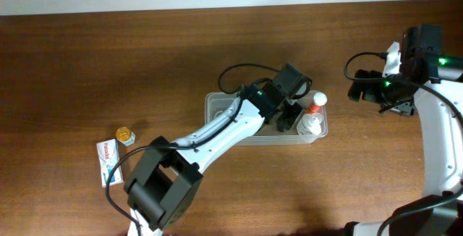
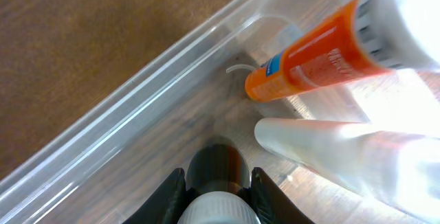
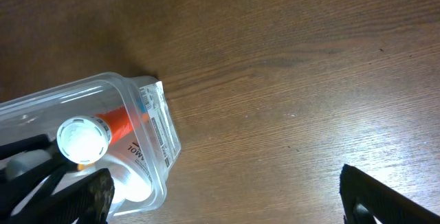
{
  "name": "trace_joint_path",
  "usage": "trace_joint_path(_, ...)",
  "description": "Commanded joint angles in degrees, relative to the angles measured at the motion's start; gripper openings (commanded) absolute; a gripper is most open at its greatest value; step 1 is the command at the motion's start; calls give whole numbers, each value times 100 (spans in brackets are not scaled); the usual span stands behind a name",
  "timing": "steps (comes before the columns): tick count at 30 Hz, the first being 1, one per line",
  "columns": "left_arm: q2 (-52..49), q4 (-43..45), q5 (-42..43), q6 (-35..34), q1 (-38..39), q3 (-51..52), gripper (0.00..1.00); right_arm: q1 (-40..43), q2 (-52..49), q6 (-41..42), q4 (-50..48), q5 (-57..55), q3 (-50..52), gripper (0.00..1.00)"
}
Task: Pack container
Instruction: 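Lower the dark bottle into the container and release, withdraw left arm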
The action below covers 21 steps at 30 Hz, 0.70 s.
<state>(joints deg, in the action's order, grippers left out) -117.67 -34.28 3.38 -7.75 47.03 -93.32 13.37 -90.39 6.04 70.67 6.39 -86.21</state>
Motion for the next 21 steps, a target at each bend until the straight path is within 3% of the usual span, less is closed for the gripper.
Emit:
trace_joint_path(1, -9, 131, -20, 98, -15, -52, 33, 17, 0, 20, 4, 55, 7, 97)
trace_joint_path(4, -9, 138, -20, 98, -15, -52, 43, 17, 0, 20, 4, 55, 7, 97)
trace_joint_path(9, 24, 63, -20, 251, -15, -138, 78, 17, 0, 20, 4, 55, 7, 97)
trace_joint_path(13, 350, -437, -442, 352, -92, -494, 93, 17, 0, 20, 7, 52, 7, 97)
trace_joint_path(16, 876, -1021, -1001, 350, -308, -855, 99, 17, 0, 20, 4, 52, 7, 97)
trace_joint_path(21, 1965, -2004, -1290, 302, -1121, -1104, 99, 17, 0, 15, 4, 50, 7, 97)
